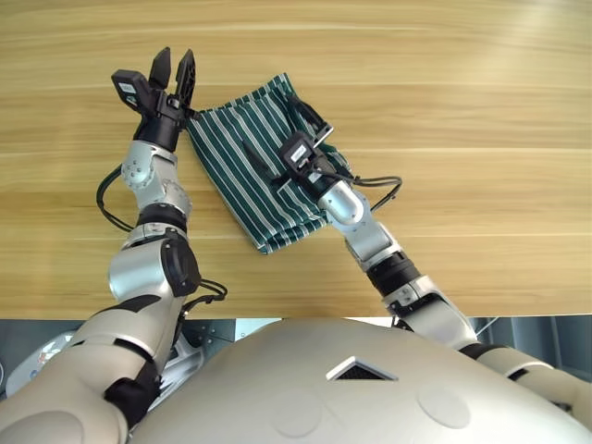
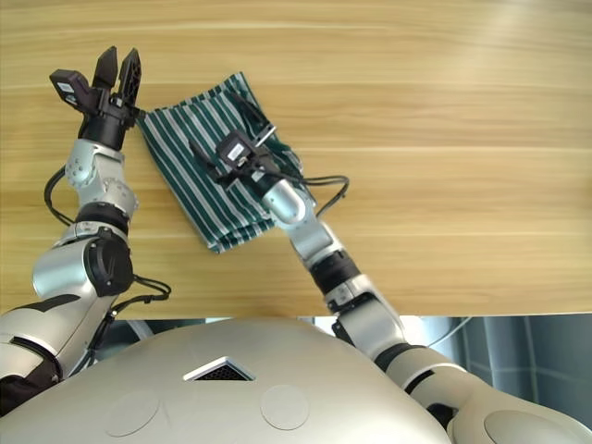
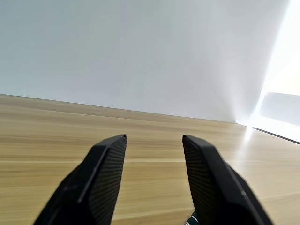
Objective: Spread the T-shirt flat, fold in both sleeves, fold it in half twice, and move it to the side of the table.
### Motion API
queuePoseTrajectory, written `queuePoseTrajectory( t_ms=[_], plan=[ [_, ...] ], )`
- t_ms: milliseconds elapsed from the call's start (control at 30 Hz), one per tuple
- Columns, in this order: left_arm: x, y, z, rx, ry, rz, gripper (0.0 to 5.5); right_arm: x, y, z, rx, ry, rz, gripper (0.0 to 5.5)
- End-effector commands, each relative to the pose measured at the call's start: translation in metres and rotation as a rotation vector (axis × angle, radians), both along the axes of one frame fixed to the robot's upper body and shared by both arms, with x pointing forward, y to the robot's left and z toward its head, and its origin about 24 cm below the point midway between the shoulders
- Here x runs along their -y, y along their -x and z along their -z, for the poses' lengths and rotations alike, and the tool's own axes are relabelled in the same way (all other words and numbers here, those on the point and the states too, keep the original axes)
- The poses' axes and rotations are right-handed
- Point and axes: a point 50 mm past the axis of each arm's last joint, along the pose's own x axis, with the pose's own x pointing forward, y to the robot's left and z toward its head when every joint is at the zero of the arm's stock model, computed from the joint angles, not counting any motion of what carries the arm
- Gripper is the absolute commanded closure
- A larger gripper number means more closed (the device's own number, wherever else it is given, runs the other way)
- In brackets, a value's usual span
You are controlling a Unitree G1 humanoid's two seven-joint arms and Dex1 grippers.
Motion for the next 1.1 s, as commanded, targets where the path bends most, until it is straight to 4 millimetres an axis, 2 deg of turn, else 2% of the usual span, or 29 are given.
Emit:
queuePoseTrajectory(
  t_ms=[33,200,400,567,667,767,933,1100],
  plan=[
    [0.001,0.000,0.000,-0.002,-0.013,0.009,3.28,0.002,-0.007,-0.025,0.155,0.126,-0.063,0.13],
    [0.002,0.000,0.000,-0.001,-0.012,0.009,3.28,0.016,-0.050,-0.015,0.263,0.535,-0.093,0.13],
    [0.005,0.001,0.003,-0.008,-0.005,0.009,3.28,0.032,-0.087,0.001,0.310,0.834,-0.050,0.13],
    [0.009,0.001,0.005,-0.015,-0.002,0.014,3.28,0.031,-0.083,0.023,0.367,0.963,-0.139,0.13],
    [0.012,0.001,0.006,-0.013,0.001,0.017,3.28,0.041,-0.081,0.034,0.366,1.024,-0.143,0.13],
    [0.014,0.002,0.007,-0.016,0.003,0.018,3.28,0.059,-0.078,0.045,0.308,1.015,-0.118,0.13],
    [0.016,0.002,0.009,-0.021,0.009,0.021,3.28,0.103,-0.065,0.066,0.169,0.941,-0.008,0.13],
    [0.013,0.004,0.010,-0.019,0.009,0.010,3.28,0.130,-0.051,0.076,0.079,0.827,0.118,0.13]
  ],
)
